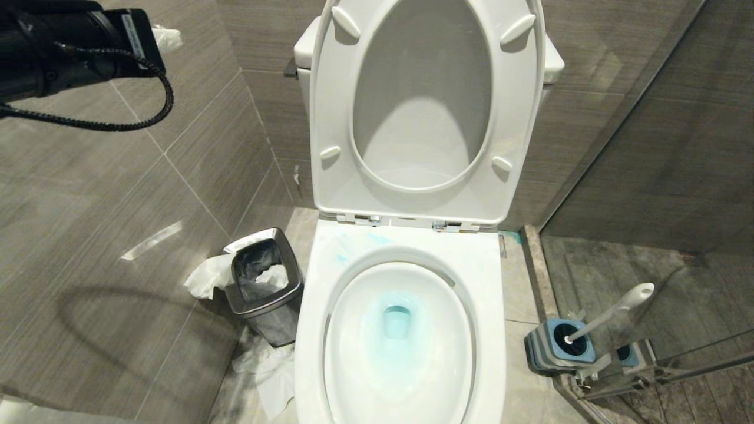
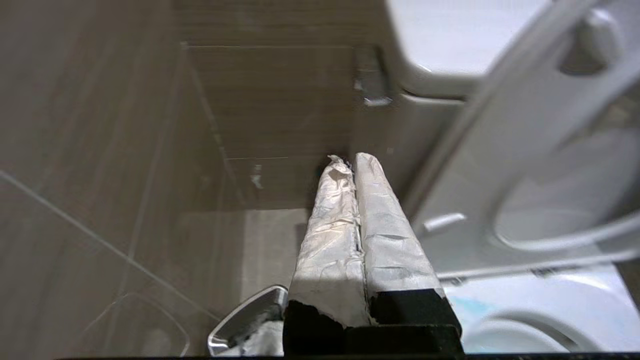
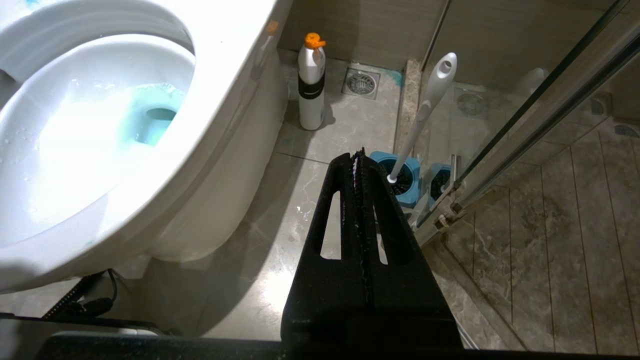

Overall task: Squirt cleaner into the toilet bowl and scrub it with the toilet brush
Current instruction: Flush the toilet

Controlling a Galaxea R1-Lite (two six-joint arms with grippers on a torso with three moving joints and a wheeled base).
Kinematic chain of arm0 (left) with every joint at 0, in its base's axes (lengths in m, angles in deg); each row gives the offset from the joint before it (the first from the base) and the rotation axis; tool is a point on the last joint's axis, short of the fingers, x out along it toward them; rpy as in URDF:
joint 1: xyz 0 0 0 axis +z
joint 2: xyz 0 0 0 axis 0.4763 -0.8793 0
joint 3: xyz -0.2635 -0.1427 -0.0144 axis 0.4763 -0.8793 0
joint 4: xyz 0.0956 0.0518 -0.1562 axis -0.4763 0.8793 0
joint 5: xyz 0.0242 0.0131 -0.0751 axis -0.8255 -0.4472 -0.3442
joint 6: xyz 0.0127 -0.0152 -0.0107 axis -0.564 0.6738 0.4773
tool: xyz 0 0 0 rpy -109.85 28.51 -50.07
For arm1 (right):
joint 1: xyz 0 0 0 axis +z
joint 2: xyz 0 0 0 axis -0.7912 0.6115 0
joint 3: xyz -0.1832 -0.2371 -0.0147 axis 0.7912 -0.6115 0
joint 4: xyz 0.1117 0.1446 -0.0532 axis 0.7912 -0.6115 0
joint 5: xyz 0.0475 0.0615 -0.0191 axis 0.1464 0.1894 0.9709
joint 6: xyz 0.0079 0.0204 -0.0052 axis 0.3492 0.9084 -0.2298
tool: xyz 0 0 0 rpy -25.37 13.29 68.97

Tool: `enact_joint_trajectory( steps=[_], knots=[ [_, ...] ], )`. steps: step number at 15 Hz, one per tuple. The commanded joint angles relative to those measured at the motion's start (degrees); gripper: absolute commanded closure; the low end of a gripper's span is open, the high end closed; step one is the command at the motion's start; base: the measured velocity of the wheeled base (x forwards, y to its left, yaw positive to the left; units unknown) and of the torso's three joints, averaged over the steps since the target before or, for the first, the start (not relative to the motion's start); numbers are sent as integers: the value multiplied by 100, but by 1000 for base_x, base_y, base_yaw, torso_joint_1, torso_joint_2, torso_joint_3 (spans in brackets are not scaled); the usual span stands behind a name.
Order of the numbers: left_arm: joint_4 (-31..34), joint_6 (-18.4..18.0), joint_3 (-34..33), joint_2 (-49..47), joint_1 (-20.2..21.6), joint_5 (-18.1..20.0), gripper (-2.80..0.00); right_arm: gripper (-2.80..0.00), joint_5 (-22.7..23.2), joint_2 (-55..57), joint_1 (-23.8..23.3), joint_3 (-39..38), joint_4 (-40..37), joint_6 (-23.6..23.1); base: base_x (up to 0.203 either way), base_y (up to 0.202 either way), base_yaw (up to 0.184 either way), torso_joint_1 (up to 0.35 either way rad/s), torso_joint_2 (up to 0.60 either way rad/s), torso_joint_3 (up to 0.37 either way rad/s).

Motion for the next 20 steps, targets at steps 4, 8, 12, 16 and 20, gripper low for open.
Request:
enact_joint_trajectory(
  steps=[4, 8, 12, 16, 20],
  knots=[
    [81, 2, 1551, -1339, 2, -646, 0, 0, 3, 7, 2, -5, 0, -2, 0, 0, 0, 0, 0, 0],
    [585, 37, 2155, -1780, -21, -643, 0, 0, 3, 7, 2, -5, 0, -2, 0, 0, 0, 0, 0, 0],
    [607, 39, 2155, -1825, -119, -624, 0, 0, 3, 7, 2, -3, 0, -2, 0, 0, 0, 0, 0, 0],
    [571, 39, 2155, -1832, -163, -616, 0, 0, 3, 7, 2, -4, 0, -2, 0, 0, 0, 0, 0, 0],
    [554, 57, 2155, -1807, -163, -625, 0, 0, 3, 7, 2, 3, 0, -2, 0, 0, 0, 0, 0, 0]
  ],
)
